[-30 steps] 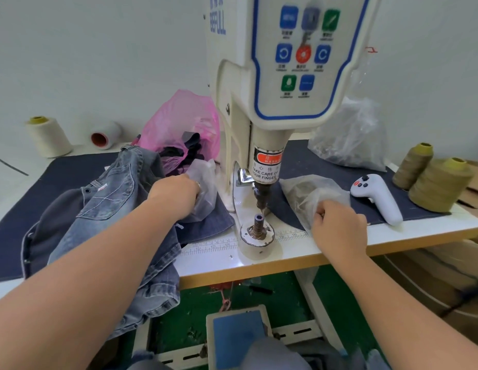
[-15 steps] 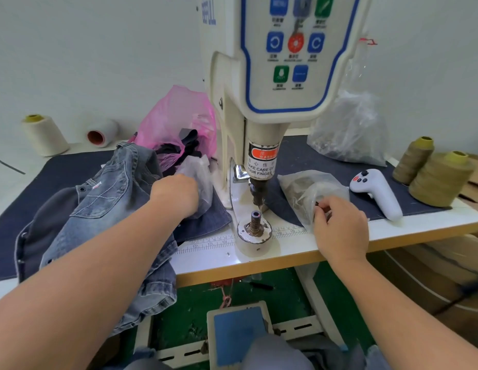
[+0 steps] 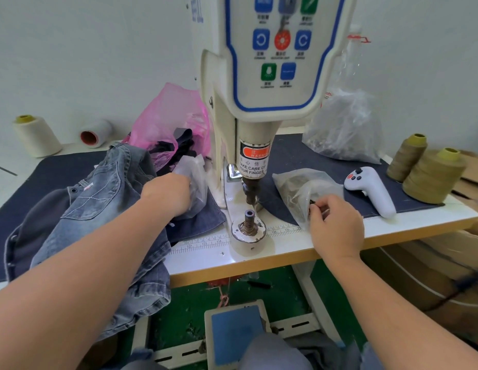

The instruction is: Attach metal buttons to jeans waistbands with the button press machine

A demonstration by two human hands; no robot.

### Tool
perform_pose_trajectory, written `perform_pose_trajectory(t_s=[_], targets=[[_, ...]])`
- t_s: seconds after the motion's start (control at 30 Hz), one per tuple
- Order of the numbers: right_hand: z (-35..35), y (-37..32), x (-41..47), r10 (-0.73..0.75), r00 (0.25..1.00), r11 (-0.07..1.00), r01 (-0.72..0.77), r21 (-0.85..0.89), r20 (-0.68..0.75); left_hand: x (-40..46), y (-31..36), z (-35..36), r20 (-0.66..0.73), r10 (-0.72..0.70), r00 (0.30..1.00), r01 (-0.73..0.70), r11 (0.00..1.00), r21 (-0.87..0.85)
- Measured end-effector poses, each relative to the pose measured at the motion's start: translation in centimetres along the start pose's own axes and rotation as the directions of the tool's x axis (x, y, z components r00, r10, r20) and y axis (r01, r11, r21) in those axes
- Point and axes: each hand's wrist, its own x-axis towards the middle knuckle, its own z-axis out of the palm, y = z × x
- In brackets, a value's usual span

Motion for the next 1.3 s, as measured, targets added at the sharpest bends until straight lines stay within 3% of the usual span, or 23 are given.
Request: perform_pose_trajectory(t_s=[0.7,0.83,1.0,1.2,1.3], targets=[[0.1,0.0,-0.1,0.015,1.000,1.000,-0.015,0.003,-0.020,-1.3,0.4,0.3,-0.061,-0.027,0.998,0.026,1.000,-0.017],[0.1,0.0,0.0,0.015,1.000,1.000,-0.015,0.000,-0.021,-1.4,0.1,0.3,-0.189,-0.027,0.982,0.006,0.994,-0.109],[-0.1,-0.1,-0.1,0.015,1.000,1.000,-0.014,0.002,-0.017,-1.5,0.0,0.3,-0.414,-0.090,0.906,-0.072,0.930,-0.360],[-0.2,-0.4,-0.1,0.022,1.000,1.000,-0.022,0.000,-0.002,-1.5,-0.3,0.6,-0.274,-0.110,0.956,-0.013,0.911,-0.411],[-0.2,-0.4,-0.2,0.020,1.000,1.000,-0.020,-0.003,-0.008,-1.5,-0.5,0.6,-0.274,-0.126,0.954,-0.011,0.894,-0.448]])
